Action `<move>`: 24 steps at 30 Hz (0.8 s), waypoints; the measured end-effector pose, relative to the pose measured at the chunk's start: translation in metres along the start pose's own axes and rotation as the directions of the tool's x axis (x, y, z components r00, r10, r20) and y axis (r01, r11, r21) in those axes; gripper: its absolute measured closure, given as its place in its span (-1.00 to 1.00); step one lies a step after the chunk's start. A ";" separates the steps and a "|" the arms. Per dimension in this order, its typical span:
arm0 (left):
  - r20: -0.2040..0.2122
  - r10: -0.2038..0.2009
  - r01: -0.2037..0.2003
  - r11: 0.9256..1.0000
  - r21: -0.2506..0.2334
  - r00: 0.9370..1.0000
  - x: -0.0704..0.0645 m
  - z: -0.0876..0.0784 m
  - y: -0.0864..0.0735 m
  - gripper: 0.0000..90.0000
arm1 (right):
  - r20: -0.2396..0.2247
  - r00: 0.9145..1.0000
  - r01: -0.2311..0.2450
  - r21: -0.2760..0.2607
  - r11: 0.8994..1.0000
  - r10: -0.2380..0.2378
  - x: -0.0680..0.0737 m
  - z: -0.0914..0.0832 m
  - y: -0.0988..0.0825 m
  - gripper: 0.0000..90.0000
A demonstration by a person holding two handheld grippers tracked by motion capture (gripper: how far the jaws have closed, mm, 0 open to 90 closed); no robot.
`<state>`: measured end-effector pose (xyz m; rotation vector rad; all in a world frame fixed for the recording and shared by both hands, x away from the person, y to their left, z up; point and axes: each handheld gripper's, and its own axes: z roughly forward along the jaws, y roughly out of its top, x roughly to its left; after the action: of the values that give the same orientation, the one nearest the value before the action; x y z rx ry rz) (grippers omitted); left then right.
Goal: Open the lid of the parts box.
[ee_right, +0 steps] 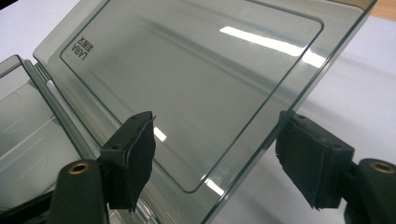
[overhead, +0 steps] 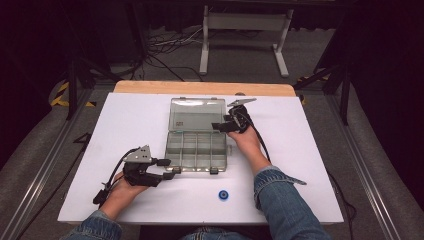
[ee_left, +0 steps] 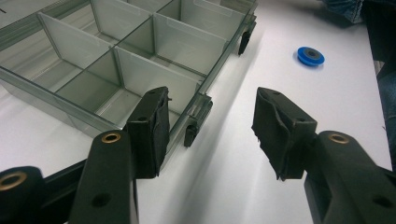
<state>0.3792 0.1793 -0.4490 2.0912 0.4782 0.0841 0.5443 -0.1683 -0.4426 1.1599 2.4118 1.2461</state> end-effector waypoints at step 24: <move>-0.063 -0.037 0.030 0.994 -0.110 0.997 0.001 -0.026 0.004 -0.24 | -0.012 0.993 0.114 -0.086 0.990 -0.115 0.030 -0.081 0.004 -0.60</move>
<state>0.3751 0.1987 -0.4321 1.9779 0.5356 0.1555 0.4867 -0.1949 -0.3831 0.9771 2.3749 1.3132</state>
